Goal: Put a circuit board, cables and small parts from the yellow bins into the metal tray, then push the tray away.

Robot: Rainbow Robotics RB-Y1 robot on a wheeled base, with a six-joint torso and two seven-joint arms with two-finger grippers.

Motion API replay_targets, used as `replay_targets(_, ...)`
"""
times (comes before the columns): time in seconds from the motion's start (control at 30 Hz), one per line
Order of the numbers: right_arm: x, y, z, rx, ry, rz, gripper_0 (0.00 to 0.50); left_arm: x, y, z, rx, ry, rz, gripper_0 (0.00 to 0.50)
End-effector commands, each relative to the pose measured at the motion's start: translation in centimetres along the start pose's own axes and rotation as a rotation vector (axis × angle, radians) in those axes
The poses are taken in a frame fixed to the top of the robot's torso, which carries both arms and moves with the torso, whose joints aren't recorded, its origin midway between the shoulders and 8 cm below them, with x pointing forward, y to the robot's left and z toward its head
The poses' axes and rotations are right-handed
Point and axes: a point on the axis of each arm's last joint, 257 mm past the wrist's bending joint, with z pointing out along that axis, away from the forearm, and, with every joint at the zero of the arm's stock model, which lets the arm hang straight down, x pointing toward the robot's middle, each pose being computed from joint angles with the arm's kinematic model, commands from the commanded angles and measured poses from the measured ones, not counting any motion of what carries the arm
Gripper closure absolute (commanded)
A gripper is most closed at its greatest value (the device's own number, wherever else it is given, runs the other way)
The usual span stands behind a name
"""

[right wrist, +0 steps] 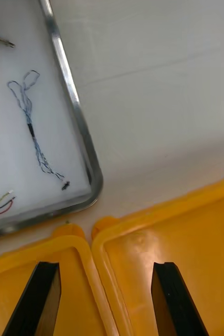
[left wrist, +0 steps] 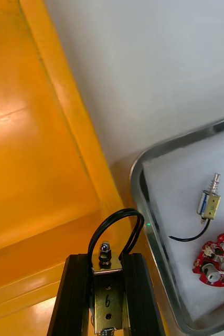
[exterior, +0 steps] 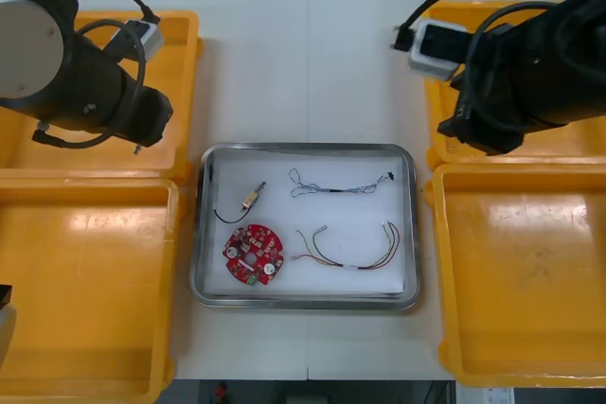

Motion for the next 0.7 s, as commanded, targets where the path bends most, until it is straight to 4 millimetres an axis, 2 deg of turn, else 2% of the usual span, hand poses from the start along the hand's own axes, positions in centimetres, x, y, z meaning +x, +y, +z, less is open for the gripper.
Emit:
replay_targets(0.03, 4.6, -3.0, -2.7, 0.099, 0.03, 0.145, 0.0, -0.7, -4.4, -0.1, 0.052, -0.012, -0.015, 0.496)
replay_targets(0.07, 4.8, -3.2, -2.8, 0.104, 0.029, 0.158, 0.0, -0.7, -4.7, -0.1, 0.055, -0.012, -0.012, 0.494)
replay_targets(0.2, 8.0, -4.8, -4.2, 0.153, 0.04, 0.276, 0.0, -0.8, -6.9, 0.3, 0.081, -0.005, 0.007, 0.497)
replay_targets(0.33, 11.3, -5.6, -5.2, 0.187, 0.055, 0.395, 0.0, -0.4, -8.9, 1.0, 0.087, 0.019, 0.041, 0.495)
replay_targets(0.53, 15.8, -5.3, -5.8, 0.221, 0.09, 0.629, 0.0, 1.0, -11.2, 2.8, 0.094, 0.087, 0.07, 0.496)
replay_targets(0.6, 16.5, -5.2, -6.0, 0.228, 0.097, 0.665, 0.0, 0.9, -11.6, 3.2, 0.097, 0.086, 0.073, 0.494)
replay_targets(0.63, 18.3, -4.6, -5.9, 0.236, 0.121, 0.748, 0.0, 0.7, -12.3, 3.9, 0.099, 0.083, 0.079, 0.496)
replay_targets(0.7, 19.7, -4.0, -5.9, 0.243, 0.143, 0.819, 0.0, 0.4, -12.8, 4.5, 0.105, 0.081, 0.08, 0.496)
